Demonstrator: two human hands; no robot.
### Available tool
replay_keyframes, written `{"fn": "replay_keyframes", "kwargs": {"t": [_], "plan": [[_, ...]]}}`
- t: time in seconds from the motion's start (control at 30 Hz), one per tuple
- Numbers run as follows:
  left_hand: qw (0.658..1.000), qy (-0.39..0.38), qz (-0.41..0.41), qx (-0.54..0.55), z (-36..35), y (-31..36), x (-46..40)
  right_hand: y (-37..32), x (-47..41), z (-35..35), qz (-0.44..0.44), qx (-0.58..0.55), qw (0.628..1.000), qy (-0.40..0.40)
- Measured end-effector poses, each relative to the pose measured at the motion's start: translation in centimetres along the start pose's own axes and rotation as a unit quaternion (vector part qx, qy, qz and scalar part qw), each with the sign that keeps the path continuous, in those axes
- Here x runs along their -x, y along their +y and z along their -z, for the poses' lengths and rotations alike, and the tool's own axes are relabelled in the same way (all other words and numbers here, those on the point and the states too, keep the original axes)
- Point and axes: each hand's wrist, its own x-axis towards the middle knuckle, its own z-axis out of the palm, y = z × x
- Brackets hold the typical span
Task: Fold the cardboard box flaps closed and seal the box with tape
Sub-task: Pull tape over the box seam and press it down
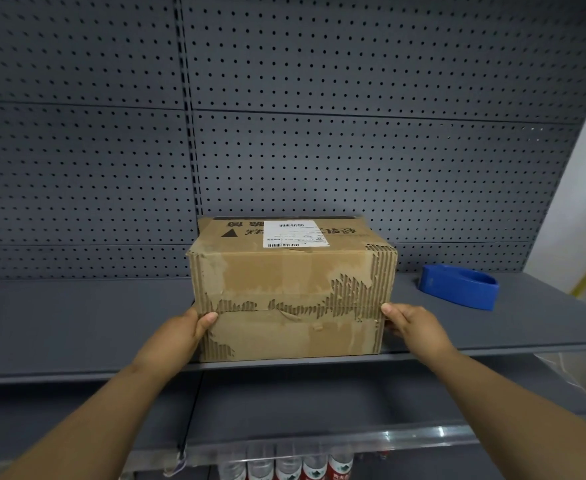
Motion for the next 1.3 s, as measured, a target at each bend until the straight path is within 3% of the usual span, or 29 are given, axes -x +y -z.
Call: {"fn": "replay_keyframes", "kwargs": {"t": [0.17,0.5,0.63,0.7,0.83,0.9,1.13,1.3], "plan": [[1.0,0.01,0.008,-0.026,-0.1,0.1,-0.1,0.1,0.1,-0.8,0.012,0.044,0.998,0.048],[0.996,-0.063,0.016,0.056,1.4,-0.8,0.1,-0.2,0.8,0.5,0.026,0.062,0.998,0.006],[0.999,-0.05,0.008,0.013,2.5,-1.6,0.4,-0.2,0.7,1.3,0.022,0.069,0.997,0.028],[1.0,0.021,0.015,-0.007,3.0,-1.6,0.9,-0.5,0.5,1.7,0.019,0.059,0.997,0.045],[0.96,0.278,-0.022,-0.019,4.4,0.4,1.7,-1.1,-0.1,2.7,0.023,0.037,0.994,0.099],[0.942,0.33,-0.054,-0.013,4.9,2.6,1.6,-1.4,-0.4,3.3,0.027,0.04,0.991,0.127],[0.938,0.281,-0.18,-0.09,3.5,13.7,0.7,-0.8,-2.3,5.5,0.008,0.1,0.983,0.152],[0.933,0.225,-0.229,-0.166,0.7,20.6,-0.1,1.3,-4.8,7.4,-0.055,0.168,0.977,0.122]]}}
